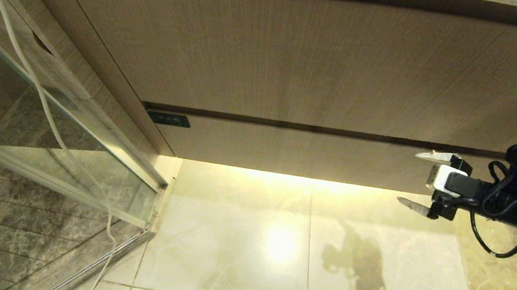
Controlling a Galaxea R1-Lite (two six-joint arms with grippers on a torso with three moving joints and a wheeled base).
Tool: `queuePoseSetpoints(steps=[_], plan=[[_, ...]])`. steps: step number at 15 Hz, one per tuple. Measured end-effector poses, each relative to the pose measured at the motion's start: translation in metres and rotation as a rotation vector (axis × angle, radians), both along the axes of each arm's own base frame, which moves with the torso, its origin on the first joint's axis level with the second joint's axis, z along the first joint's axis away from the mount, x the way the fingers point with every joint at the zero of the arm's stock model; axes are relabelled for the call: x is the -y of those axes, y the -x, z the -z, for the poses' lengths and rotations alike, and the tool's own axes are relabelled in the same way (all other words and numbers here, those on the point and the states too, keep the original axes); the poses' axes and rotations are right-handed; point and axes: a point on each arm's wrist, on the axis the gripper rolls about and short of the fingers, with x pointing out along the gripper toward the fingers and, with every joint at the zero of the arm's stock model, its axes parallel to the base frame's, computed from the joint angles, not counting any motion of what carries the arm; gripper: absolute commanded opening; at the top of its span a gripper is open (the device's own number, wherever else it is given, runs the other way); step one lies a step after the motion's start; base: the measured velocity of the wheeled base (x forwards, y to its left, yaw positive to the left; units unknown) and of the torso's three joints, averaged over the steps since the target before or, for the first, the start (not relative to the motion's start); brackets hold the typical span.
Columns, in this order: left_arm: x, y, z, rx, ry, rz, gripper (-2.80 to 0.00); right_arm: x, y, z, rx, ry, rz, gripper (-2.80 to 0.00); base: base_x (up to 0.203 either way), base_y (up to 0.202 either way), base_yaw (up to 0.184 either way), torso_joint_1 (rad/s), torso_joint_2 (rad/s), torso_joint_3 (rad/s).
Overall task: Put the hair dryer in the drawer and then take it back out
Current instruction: Pull open the drawer
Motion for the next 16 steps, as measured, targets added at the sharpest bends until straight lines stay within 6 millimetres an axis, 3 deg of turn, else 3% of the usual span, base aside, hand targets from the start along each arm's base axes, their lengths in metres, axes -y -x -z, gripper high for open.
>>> queuePoseSetpoints(steps=[16], plan=[[0.0,0.0,0.0,0.0,0.0,0.0,-2.8,-0.001,-0.028,0.004,0.028,-0.002,-0.004,0.0,0.0,0.0,0.0,0.0,0.0,0.0]])
